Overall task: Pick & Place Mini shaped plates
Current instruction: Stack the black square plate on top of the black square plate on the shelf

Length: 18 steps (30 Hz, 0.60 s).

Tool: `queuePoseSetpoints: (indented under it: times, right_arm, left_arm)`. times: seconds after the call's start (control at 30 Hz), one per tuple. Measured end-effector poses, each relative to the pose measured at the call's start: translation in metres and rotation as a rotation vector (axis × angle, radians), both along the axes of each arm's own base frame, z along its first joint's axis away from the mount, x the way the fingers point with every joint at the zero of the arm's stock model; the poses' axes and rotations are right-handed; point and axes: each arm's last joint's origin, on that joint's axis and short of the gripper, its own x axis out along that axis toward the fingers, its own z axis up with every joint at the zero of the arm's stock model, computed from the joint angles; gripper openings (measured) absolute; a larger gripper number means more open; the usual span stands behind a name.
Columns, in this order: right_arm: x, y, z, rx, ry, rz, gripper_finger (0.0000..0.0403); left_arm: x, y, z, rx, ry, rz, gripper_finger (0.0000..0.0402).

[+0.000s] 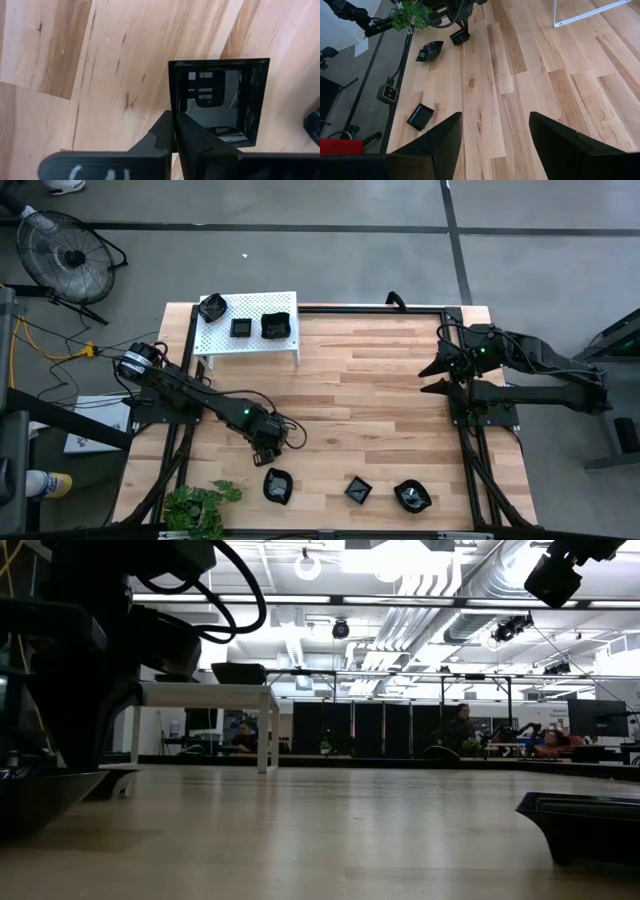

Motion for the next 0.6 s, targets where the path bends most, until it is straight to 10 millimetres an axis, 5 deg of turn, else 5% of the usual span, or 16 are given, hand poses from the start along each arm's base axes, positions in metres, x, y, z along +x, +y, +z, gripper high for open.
queuePoseSetpoints:
  times: [0.33, 0.6]
  right_arm:
    - [0.0, 0.0, 0.0, 0.0, 0.0, 0.0, 0.0224]
    - [0.0, 0.0, 0.0, 0.0, 0.002, 0.0, 0.0224]
  left_arm:
    - [0.0, 0.0, 0.002, -0.009, 0.002, 0.006, 0.0002]
    - [-0.007, 0.003, 0.023, -0.03, -0.032, 0.115, 0.0]
